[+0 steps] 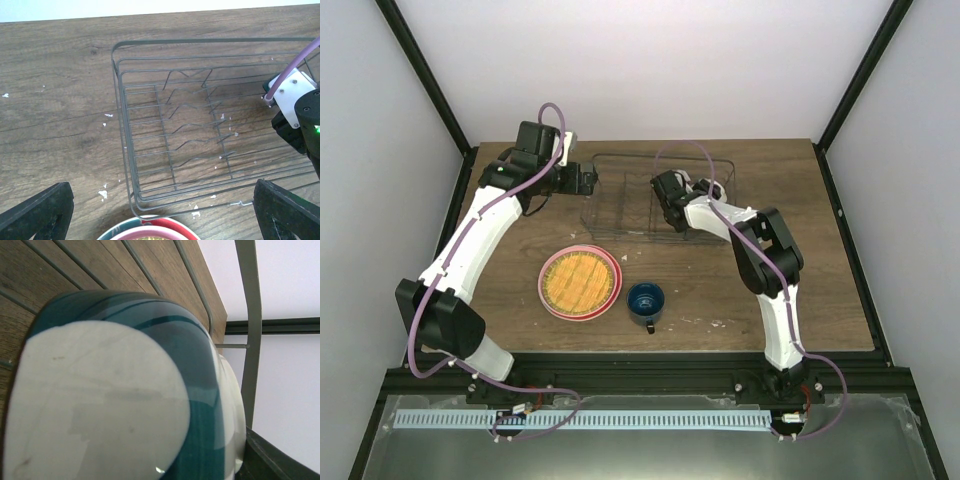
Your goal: Load the mixed dishes into the dish rack
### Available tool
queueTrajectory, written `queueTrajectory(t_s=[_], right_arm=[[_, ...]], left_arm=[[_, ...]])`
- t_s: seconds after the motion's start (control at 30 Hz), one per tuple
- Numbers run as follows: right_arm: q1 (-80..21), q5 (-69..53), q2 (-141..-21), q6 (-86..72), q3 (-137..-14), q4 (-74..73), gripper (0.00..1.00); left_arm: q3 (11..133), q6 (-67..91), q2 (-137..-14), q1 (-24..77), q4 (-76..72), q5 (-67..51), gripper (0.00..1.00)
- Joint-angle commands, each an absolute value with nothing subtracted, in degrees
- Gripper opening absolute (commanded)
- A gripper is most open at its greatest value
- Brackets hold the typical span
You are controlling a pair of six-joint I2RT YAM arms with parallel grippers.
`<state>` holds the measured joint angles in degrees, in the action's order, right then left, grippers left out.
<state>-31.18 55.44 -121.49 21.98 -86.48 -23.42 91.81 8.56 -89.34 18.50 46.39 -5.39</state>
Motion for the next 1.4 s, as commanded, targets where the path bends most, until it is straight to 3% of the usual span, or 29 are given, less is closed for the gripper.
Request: queueTrajectory(t_s=[0.0, 0.6, 1.37], right_arm=[[-33.01, 50.73, -121.92, 19.78, -85.93, -28.64, 0.60], [-34.22, 47.09, -121.56, 17.11, -85.95, -33.30, 0.95], [-34.76, 45.44, -122.01, 16.20, -87.02, -35.27, 1.00]], left_arm=[[91.58, 8.05, -88.77, 18.21, 46.23, -5.62, 1.00], [90.57, 8.34, -88.74, 18.19, 45.84, -6.08, 1.00], [89.65, 8.27, -88.66, 18.11, 45.70, -5.76, 1.00]])
